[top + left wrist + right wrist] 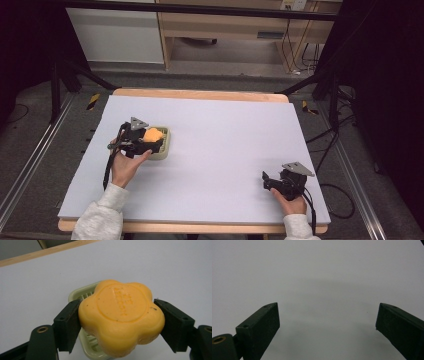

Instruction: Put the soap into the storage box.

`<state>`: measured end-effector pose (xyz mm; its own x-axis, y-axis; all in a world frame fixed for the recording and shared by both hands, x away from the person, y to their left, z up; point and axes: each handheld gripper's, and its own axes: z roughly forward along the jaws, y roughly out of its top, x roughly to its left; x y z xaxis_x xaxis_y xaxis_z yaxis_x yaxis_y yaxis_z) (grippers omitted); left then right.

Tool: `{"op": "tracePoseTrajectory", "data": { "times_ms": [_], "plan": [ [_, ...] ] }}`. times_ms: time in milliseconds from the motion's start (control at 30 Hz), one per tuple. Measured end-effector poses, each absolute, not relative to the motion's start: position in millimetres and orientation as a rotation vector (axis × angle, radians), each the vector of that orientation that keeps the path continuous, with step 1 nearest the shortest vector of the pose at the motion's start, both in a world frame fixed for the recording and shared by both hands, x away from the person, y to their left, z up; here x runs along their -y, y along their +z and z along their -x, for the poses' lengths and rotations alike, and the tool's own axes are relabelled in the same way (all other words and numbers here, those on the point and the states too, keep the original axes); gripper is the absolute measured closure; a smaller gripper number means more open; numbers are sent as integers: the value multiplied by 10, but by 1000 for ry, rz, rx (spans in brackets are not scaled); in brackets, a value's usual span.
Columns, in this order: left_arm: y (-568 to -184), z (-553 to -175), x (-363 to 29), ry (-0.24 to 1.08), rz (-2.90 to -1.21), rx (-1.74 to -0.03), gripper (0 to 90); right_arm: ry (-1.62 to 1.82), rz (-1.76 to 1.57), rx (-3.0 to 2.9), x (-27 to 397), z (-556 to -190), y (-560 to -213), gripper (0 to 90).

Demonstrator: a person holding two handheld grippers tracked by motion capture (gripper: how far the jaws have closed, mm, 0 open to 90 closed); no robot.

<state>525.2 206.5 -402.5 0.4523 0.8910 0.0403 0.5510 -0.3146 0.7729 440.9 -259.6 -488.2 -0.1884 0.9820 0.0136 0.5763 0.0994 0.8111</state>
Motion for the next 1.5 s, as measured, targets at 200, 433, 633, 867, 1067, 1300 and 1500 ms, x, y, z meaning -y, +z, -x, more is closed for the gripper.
{"op": "tracePoseTrajectory", "data": {
  "times_ms": [200,433,633,867,1067,1300,1500],
  "plan": [
    [-4042,-5344,-2065,615,-1990,-1212,254,947,-1518,-1826,2597,-4407,-4881,57],
    [-4116,-5438,-2053,611,-2012,-1228,255,949,-1518,-1829,2597,-4409,-4882,57],
    [-4170,-5497,-2032,617,-2022,-1236,254,949,-1519,-1828,2596,-4407,-4881,56],
    [-4228,-5552,-2051,614,-2031,-1253,254,950,-1523,-1829,2598,-4411,-4883,57],
    [-4265,-5598,-2061,600,-2028,-1258,254,950,-1522,-1829,2600,-4411,-4883,57],
    [-4331,-5646,-2050,598,-2049,-1270,254,950,-1522,-1827,2599,-4409,-4882,56],
    [-4368,-5671,-2056,584,-2056,-1277,254,951,-1522,-1828,2600,-4409,-4883,56]
  ]
}}
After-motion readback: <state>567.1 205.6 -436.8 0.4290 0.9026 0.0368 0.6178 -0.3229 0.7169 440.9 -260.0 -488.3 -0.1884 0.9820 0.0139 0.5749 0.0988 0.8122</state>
